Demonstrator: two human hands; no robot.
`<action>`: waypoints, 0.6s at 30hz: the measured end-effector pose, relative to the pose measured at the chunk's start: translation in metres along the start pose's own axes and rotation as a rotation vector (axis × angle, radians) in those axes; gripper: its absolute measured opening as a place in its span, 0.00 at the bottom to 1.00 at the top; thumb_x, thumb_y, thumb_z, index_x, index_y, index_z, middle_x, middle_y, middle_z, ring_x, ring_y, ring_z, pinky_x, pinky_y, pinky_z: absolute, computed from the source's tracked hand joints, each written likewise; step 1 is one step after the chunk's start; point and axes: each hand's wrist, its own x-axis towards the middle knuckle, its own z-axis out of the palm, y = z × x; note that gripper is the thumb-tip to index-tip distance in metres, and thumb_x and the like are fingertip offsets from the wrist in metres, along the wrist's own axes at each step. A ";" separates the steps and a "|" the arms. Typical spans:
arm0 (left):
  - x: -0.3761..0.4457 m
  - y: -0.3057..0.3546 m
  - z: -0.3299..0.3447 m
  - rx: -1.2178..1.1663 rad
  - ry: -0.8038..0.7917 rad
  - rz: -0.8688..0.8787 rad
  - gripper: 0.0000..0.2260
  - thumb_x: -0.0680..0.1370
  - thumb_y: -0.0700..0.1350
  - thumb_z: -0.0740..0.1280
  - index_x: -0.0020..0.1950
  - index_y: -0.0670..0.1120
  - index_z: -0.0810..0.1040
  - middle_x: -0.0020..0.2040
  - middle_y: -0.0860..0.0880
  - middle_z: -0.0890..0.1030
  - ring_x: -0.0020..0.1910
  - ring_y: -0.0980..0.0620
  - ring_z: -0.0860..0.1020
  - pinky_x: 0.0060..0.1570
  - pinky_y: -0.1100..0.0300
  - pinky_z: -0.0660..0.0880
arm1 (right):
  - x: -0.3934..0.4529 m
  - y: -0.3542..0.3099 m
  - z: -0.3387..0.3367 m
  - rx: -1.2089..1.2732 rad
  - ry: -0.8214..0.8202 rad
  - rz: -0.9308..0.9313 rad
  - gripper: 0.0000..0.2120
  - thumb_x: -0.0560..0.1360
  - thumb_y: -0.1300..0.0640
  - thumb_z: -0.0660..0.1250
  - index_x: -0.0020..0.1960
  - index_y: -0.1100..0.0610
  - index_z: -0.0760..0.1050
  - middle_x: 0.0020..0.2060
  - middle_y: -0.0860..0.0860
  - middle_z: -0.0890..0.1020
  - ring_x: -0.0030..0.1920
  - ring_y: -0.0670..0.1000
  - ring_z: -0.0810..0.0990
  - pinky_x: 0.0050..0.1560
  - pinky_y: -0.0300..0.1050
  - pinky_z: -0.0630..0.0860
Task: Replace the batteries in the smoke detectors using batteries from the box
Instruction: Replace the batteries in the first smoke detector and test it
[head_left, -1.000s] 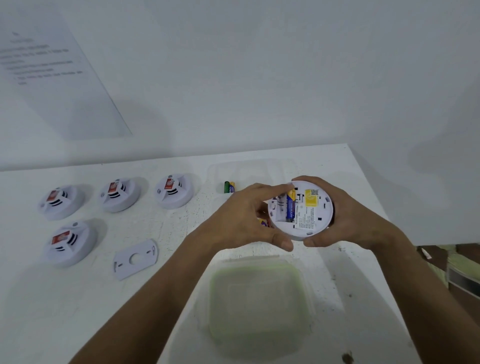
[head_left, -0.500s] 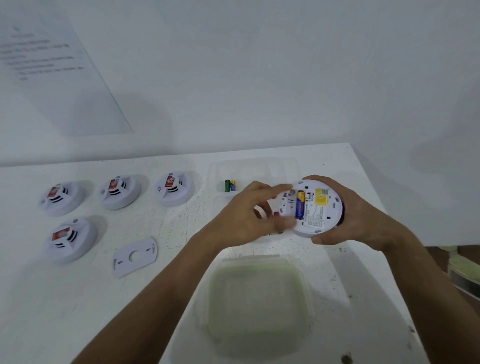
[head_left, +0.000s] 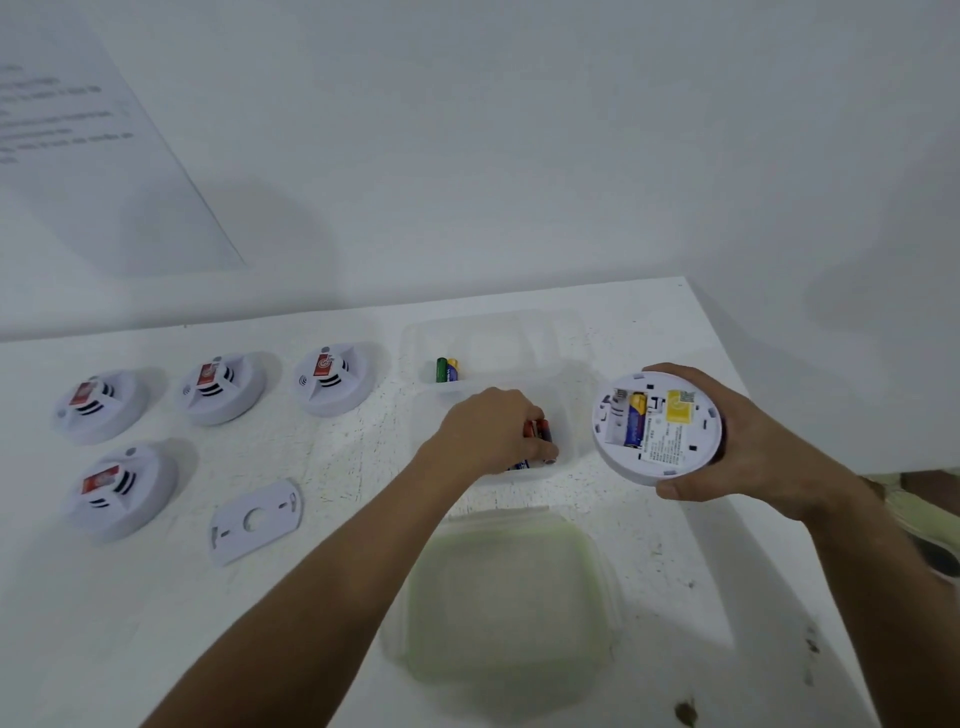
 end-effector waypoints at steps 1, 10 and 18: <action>0.001 -0.002 0.001 -0.043 -0.013 0.004 0.17 0.73 0.60 0.70 0.56 0.51 0.82 0.49 0.50 0.82 0.46 0.50 0.79 0.46 0.54 0.78 | 0.000 0.001 0.001 0.002 0.002 0.001 0.44 0.56 0.64 0.81 0.68 0.48 0.70 0.59 0.45 0.80 0.60 0.48 0.79 0.49 0.41 0.80; -0.008 -0.004 0.000 -0.497 0.146 -0.052 0.10 0.70 0.48 0.77 0.47 0.48 0.81 0.38 0.54 0.80 0.34 0.58 0.77 0.32 0.69 0.68 | 0.003 0.002 0.007 -0.011 -0.001 0.010 0.46 0.54 0.55 0.82 0.69 0.50 0.69 0.60 0.45 0.79 0.61 0.49 0.78 0.51 0.40 0.79; -0.046 0.007 -0.031 -0.726 0.572 -0.008 0.12 0.75 0.44 0.71 0.58 0.53 0.80 0.40 0.62 0.83 0.41 0.64 0.81 0.41 0.70 0.76 | 0.017 -0.009 0.020 -0.001 -0.038 -0.004 0.44 0.56 0.61 0.81 0.68 0.46 0.70 0.59 0.45 0.79 0.61 0.49 0.78 0.49 0.43 0.81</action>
